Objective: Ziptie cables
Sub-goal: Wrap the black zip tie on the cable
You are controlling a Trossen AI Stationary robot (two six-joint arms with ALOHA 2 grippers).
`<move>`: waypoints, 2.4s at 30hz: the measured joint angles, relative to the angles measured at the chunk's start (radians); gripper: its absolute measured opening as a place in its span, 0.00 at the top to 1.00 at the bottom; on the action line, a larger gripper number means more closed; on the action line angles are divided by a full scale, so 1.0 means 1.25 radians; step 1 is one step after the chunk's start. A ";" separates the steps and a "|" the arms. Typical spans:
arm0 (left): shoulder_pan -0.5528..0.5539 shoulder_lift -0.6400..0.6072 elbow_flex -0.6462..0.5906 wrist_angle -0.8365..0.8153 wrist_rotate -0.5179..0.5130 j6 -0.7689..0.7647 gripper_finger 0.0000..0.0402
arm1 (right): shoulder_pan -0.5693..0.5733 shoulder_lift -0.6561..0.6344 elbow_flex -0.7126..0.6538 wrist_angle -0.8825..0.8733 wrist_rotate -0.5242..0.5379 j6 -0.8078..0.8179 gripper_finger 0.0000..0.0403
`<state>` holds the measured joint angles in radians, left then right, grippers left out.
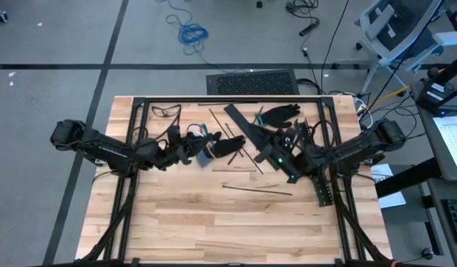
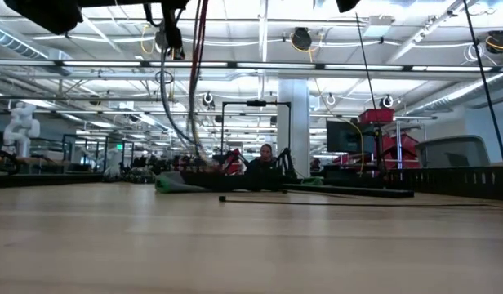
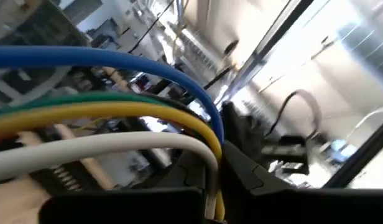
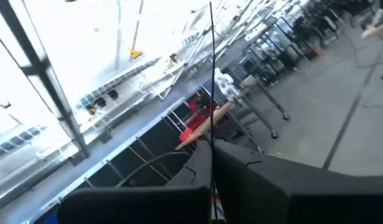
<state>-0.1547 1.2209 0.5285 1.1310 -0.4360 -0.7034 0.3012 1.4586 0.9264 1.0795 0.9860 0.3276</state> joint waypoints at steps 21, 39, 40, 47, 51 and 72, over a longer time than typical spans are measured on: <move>0.040 0.000 0.100 0.031 -0.288 -0.263 0.94 | -0.115 0.049 0.165 0.013 -0.170 -0.213 1.00; 0.040 0.040 0.119 0.035 -0.287 -0.298 0.94 | -0.158 0.102 0.247 -0.001 -0.247 -0.191 1.00; 0.040 0.040 0.119 0.035 -0.287 -0.298 0.94 | -0.158 0.102 0.247 0.002 -0.246 -0.192 1.00; 0.040 0.040 0.119 0.043 -0.283 -0.310 0.94 | -0.163 0.102 0.247 0.010 -0.244 -0.214 1.00; 0.042 0.038 0.119 0.075 -0.282 -0.268 0.94 | -0.163 0.102 0.247 0.008 -0.244 -0.216 1.00; 0.043 0.038 0.119 0.066 -0.259 -0.269 0.94 | -0.179 0.100 0.247 0.032 -0.244 -0.189 1.00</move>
<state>-0.1013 1.2686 0.6769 1.2129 -0.7601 -1.0401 0.0776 1.5841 1.2350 1.1190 0.6811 0.0912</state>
